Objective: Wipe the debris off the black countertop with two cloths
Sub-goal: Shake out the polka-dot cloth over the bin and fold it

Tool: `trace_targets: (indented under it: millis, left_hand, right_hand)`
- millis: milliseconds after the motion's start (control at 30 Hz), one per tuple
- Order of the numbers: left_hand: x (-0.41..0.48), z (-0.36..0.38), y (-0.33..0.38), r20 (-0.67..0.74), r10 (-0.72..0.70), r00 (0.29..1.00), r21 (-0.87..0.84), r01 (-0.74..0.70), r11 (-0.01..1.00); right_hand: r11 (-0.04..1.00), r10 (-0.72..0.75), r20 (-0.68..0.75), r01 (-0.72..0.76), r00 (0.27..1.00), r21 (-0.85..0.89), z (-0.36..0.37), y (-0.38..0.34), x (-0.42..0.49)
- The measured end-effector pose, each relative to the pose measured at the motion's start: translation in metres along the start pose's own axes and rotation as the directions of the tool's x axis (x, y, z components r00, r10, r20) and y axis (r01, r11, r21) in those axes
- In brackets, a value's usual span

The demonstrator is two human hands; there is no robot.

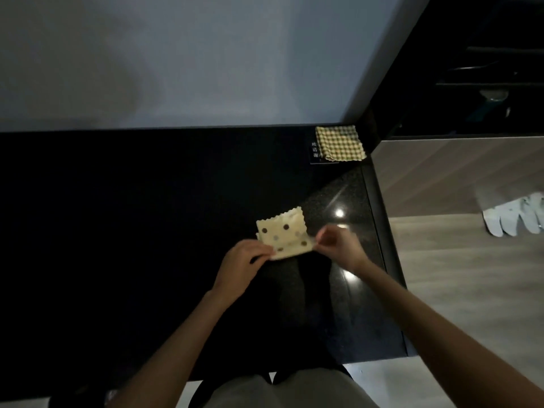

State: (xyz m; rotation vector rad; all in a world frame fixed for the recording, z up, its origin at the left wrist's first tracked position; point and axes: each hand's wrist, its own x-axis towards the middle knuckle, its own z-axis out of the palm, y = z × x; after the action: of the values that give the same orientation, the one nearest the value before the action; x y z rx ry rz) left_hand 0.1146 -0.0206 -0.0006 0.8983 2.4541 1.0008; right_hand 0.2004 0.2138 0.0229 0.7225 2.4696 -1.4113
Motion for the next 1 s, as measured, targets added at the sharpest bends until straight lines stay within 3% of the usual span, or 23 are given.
trace_targets:
  millis: [100, 167, 233, 300, 400, 467, 700, 800, 900, 1000]
  left_hand:
    - [-0.016, 0.017, -0.011, 0.246, -0.041, 0.968, 0.073, 0.023, 0.997]
    - [-0.02, 0.018, -0.012, 0.313, -0.061, 0.948, 0.107, 0.029, 0.994]
    - [-0.018, 0.015, -0.007, 0.23, -0.1, 0.968, 0.123, 0.072, 0.99]
    - [-0.01, 0.012, -0.001, 0.078, -0.246, 0.966, 0.08, 0.24, 0.968]
    - [0.009, 0.012, 0.006, 0.025, -0.589, 0.808, -0.068, 0.589, 0.805]
    - [0.021, 0.018, 0.01, 0.055, -0.692, 0.72, -0.054, 0.694, 0.718]
    - [0.051, 0.033, 0.022, 0.061, -0.754, 0.654, -0.113, 0.755, 0.646]
    - [0.076, 0.016, 0.019, 0.16, -0.755, 0.636, -0.316, 0.758, 0.571]
    - [0.11, -0.005, 0.02, 0.366, -0.711, 0.6, -0.586, 0.743, 0.325]
    - [0.156, -0.019, 0.02, 0.325, -0.685, 0.652, -0.637, 0.686, 0.35]
  right_hand:
    - [0.981, 0.06, 0.094, -0.041, 0.994, -0.192, 0.017, 0.027, -0.012]
    - [0.963, 0.112, 0.104, -0.083, 0.988, -0.255, 0.02, 0.032, -0.011]
    - [0.946, 0.144, 0.058, -0.12, 0.988, -0.302, 0.02, 0.03, -0.004]
    - [0.948, 0.166, -0.06, -0.176, 0.984, -0.265, 0.02, 0.022, 0.005]
    - [0.954, 0.245, -0.122, -0.262, 0.962, -0.148, 0.026, 0.006, 0.024]
    - [0.937, 0.306, -0.093, -0.317, 0.947, -0.147, 0.035, -0.003, 0.035]
    - [0.92, 0.366, -0.024, -0.365, 0.93, -0.139, 0.049, -0.016, 0.051]
    - [0.938, 0.347, 0.007, -0.347, 0.938, 0.026, 0.035, -0.018, 0.06]
    - [0.936, 0.296, -0.02, -0.286, 0.955, 0.207, 0.011, -0.024, 0.075]
    - [0.945, 0.224, -0.088, -0.194, 0.971, 0.264, -0.015, -0.034, 0.107]
